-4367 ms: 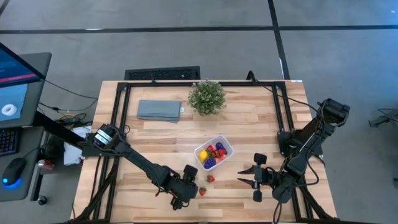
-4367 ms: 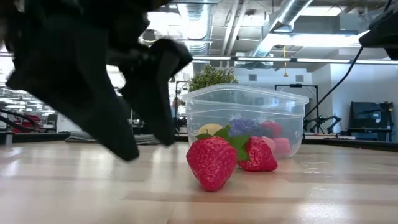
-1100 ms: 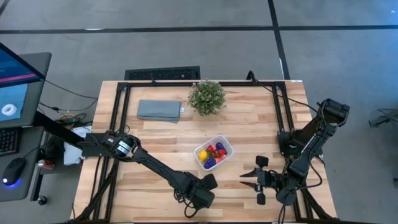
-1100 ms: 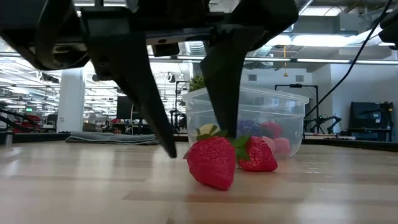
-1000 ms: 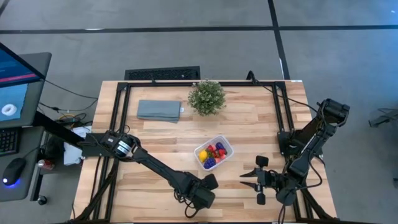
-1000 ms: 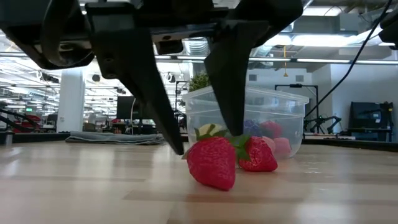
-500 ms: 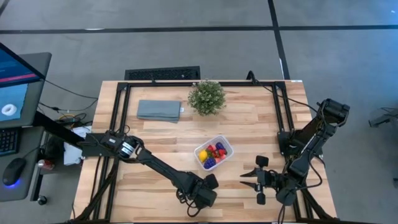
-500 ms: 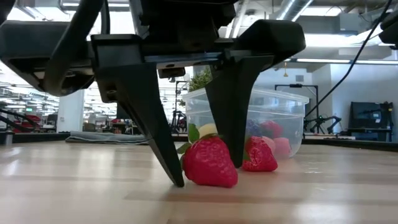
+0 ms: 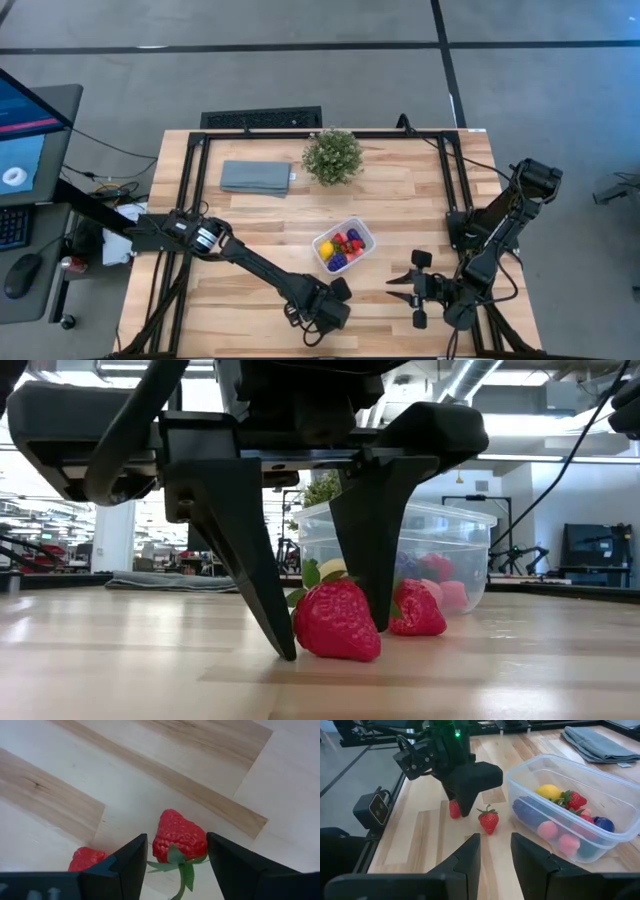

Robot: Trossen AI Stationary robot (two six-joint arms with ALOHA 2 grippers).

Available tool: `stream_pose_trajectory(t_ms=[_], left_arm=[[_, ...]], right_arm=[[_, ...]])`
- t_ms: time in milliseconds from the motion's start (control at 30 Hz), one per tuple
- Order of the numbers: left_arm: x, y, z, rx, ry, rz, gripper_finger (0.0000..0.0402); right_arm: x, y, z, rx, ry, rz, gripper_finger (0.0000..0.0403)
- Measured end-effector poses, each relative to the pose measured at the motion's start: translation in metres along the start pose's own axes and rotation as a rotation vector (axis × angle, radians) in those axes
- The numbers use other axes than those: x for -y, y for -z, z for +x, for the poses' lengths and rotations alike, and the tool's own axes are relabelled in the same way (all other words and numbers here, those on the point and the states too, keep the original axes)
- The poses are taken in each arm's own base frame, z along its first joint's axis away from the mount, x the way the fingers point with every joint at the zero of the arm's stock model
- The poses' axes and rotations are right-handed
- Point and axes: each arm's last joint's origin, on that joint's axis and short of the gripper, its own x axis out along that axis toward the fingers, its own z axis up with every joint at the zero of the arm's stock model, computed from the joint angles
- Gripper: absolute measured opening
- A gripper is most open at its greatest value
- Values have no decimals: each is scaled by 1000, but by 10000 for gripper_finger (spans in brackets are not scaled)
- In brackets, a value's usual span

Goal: Pick and placing Produce into tupperware
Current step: Put the red strawberry into the transparent bin

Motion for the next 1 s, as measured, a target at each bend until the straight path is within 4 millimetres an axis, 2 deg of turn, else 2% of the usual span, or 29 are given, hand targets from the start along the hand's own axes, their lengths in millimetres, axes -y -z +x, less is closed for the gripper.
stream_pose_trajectory(t_ms=[400,767,1000], left_arm=[[1,-3,-3,30,47,-8,197],[1,-3,-3,26,45,-20,141],[1,0,-4,-19,18,-27,141]], right_arm=[[0,0,0,-2,2,5,132],[0,0,0,-1,2,6,132],[0,0,0,-2,1,6,132]])
